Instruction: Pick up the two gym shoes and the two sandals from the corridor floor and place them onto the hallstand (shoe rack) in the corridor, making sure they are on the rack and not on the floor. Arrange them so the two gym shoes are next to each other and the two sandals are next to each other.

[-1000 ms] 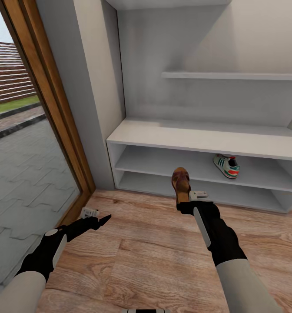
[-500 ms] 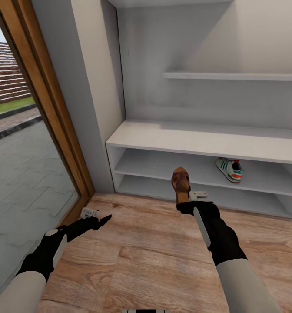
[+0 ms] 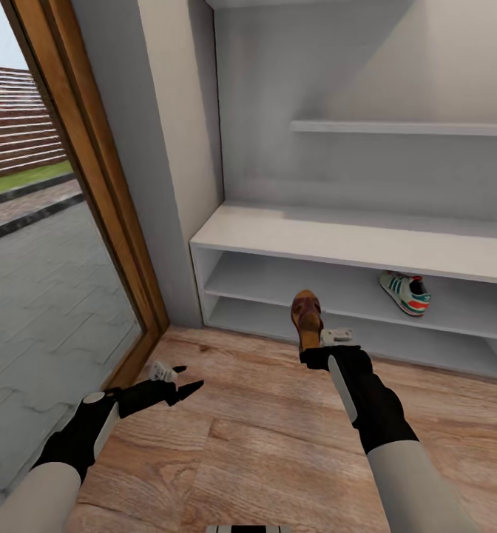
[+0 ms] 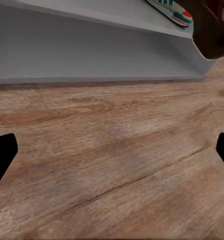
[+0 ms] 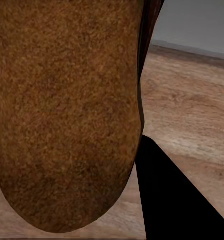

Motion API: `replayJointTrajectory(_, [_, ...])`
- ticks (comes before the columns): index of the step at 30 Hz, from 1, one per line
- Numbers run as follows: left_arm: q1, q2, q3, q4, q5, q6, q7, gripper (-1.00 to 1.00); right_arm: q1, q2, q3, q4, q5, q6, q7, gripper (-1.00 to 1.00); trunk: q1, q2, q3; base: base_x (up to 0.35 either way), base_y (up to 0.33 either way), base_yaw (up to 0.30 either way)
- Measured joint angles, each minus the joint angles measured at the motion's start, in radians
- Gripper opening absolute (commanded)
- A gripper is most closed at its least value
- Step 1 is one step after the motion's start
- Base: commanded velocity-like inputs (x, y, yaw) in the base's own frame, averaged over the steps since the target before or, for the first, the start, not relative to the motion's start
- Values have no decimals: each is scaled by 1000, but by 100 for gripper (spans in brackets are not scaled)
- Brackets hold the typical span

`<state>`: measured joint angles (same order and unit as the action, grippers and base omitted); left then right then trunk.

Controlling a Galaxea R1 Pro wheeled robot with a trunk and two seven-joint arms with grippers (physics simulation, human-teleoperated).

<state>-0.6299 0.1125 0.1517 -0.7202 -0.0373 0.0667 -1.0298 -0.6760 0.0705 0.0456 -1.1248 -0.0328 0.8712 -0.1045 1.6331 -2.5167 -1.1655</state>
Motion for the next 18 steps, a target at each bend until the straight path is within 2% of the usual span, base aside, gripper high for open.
replayJointTrajectory(8, [0, -1, -12, 1, 1, -7, -36, 100, 1, 0, -1, 27, 0, -1, 1, -100, 0, 0, -1, 35, 22, 17])
replayJointTrajectory(18, [0, -1, -20, 2, 1, -7, -37, 100, 2, 0, 0, 72, 0, -3, 2, -100, 0, 0, -1, 218, 190, 0])
